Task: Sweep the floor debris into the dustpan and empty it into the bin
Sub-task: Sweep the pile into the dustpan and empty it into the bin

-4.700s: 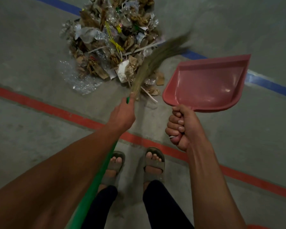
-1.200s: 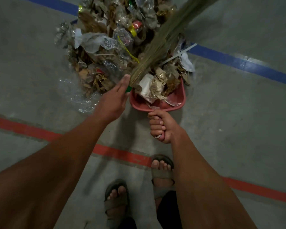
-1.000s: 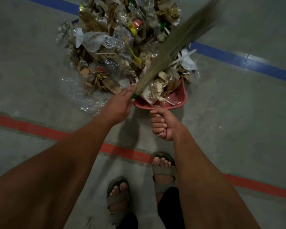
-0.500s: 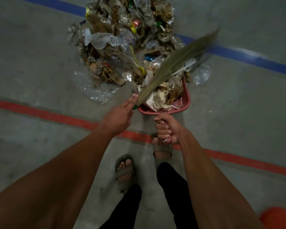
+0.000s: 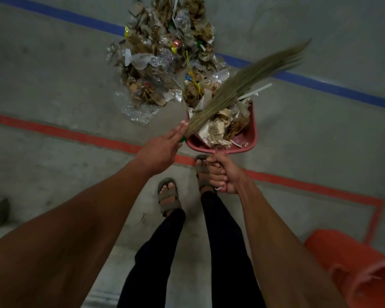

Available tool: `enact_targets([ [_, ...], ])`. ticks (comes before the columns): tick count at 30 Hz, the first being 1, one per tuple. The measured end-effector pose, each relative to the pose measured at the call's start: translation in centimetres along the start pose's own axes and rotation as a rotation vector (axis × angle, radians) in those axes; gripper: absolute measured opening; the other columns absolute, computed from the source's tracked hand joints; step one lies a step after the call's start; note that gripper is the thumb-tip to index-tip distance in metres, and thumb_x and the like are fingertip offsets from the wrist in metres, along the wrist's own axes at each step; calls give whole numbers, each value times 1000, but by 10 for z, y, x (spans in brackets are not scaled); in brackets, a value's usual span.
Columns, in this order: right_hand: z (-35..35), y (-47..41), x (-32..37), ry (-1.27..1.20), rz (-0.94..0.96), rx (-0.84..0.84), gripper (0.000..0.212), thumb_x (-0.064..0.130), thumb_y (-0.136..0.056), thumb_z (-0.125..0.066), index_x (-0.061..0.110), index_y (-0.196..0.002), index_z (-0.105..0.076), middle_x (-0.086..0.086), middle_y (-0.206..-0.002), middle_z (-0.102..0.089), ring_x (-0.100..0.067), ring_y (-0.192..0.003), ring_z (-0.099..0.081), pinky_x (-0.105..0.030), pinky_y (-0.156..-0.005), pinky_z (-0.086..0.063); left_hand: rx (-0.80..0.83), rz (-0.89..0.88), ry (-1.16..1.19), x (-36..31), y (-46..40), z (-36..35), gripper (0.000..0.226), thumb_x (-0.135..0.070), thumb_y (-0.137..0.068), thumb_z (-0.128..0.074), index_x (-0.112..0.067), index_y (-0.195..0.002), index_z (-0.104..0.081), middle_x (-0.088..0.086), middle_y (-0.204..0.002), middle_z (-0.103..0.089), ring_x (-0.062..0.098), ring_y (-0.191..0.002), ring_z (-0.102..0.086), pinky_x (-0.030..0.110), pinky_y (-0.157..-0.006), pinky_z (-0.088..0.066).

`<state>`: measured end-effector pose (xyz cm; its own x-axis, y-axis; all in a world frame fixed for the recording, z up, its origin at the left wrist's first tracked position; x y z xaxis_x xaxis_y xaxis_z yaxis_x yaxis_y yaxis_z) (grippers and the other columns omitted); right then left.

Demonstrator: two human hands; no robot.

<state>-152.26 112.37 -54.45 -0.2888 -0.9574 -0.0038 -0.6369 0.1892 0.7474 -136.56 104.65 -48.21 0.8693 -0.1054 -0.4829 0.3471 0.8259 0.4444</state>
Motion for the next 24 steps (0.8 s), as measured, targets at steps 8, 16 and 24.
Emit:
enact_targets([
  [8, -61, 106, -32, -19, 117, -17, 43, 18, -93, -49, 23, -51, -38, 8, -36, -22, -11, -31, -5, -20, -37, -7, 1, -92, -66, -78, 64, 61, 68, -27, -108, -42, -32, -165, -6, -12, -172, -12, 39, -97, -69, 45, -76, -57],
  [16, -57, 182, -71, -152, 258, -63, 41, 17, -92, -50, 23, -55, -33, 7, -38, -19, -10, -33, -5, -14, -34, -13, 70, -222, -153, -156, 95, 72, 68, -29, -108, -41, -37, -164, -3, -14, -171, -11, 38, -97, -69, 46, -79, -58],
  [24, 1, 229, -89, -317, 395, -41, 38, 14, -94, -48, 22, -68, -22, 5, -41, -14, -7, -27, -13, -13, -33, -19, 171, -377, -296, -238, 70, 31, 68, -30, -108, -42, -37, -164, -3, -15, -171, -10, 36, -82, -67, 44, -68, -58],
])
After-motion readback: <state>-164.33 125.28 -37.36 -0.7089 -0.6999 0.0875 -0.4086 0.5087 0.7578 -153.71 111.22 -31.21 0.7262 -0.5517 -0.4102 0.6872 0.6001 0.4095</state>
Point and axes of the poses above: each hand's wrist, its own y-axis away from the middle knuckle, its own z-axis out of the back of the hand, x = y × z, the point moved 9 cm from there along -y, towards the middle knuckle
